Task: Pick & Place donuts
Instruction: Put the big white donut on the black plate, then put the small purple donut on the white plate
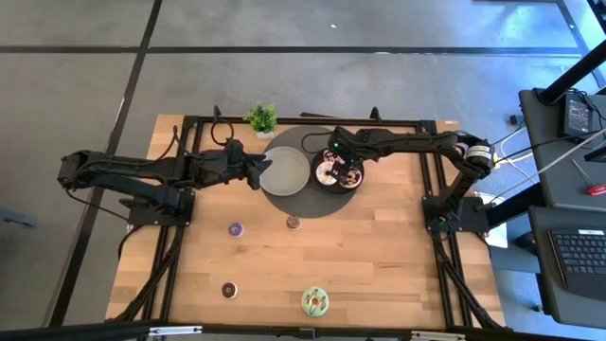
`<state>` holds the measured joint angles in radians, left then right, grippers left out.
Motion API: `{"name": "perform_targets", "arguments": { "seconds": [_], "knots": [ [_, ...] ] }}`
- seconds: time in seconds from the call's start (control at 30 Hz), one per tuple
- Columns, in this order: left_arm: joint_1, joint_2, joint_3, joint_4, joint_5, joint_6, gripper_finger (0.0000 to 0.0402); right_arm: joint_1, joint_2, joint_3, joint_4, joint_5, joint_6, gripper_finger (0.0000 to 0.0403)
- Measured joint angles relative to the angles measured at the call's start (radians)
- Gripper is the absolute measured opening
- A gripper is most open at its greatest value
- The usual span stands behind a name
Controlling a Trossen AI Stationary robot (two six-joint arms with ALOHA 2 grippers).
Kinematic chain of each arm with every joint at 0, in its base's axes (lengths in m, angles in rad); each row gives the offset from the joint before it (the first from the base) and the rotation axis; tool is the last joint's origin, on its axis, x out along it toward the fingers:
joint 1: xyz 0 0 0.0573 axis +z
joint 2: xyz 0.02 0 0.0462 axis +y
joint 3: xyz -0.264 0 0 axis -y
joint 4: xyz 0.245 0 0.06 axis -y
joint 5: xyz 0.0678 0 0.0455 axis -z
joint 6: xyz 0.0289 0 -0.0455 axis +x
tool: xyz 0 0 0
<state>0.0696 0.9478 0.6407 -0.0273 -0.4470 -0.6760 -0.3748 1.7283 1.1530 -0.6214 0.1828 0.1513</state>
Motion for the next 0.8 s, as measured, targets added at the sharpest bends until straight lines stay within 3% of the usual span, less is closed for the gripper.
{"name": "perform_targets", "arguments": {
  "seconds": [0.37,0.8],
  "knots": [
    [0.0,0.0,0.0,-0.001,0.0,0.0,0.0166,0.0,0.05,0.0,0.025,-0.051,0.001,0.0283],
    [0.0,0.0,0.0,0.0,0.0,0.009,0.0166,0.0,0.035,0.0,0.015,0.01,0.01,0.0283]
  ]
}}
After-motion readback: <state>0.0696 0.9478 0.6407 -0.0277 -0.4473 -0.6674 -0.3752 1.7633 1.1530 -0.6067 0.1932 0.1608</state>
